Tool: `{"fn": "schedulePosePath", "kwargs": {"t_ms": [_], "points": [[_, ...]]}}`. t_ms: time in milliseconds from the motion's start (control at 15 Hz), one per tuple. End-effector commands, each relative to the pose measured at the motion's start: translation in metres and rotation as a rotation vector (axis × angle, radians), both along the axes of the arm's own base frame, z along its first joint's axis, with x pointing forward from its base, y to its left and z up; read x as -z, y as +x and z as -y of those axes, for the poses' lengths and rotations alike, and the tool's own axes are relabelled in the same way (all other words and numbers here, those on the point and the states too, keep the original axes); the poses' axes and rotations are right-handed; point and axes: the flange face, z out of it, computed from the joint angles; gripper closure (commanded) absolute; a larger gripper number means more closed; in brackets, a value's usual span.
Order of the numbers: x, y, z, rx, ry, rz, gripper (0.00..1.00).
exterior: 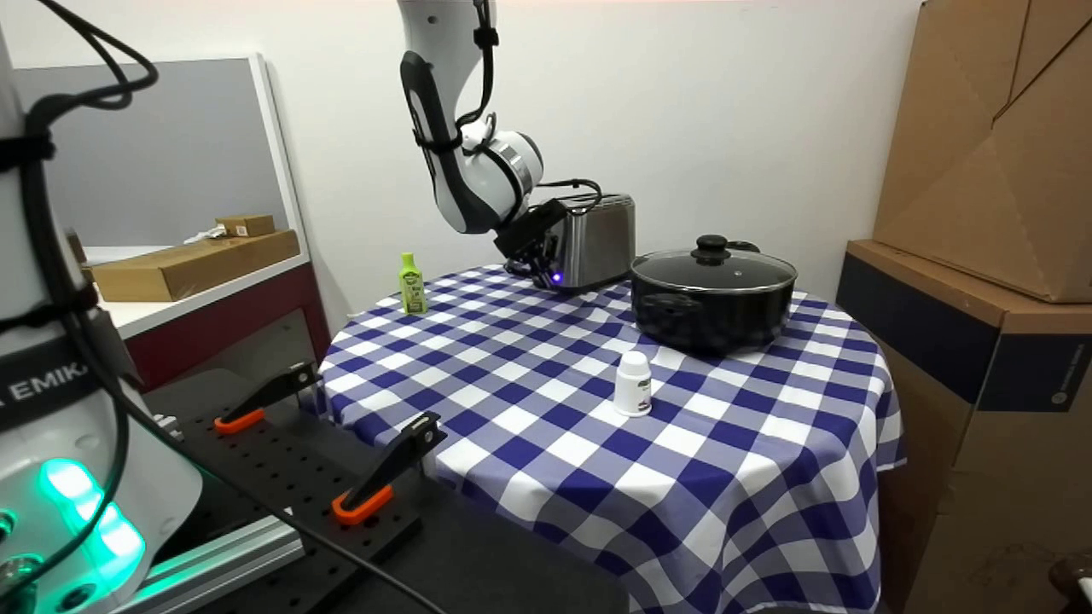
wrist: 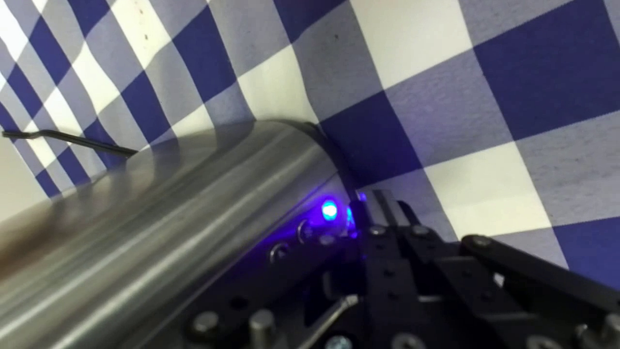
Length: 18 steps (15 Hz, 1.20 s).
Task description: Turn off the toaster
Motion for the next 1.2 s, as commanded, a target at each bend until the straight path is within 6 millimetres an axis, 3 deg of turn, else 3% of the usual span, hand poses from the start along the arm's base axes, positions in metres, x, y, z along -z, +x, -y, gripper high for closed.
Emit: {"fn": "schedulePosePath", "kwargs": {"t_ms": [0, 467, 1133], "points": [[-0.017, -0.01, 0.0, 0.003, -0.012, -0.021, 1.0], [-0.029, -0.016, 0.006, 0.024, -0.04, -0.024, 1.0], [-0.025, -0.01, 0.009, 0.036, -0.064, -0.021, 1.0]]}}
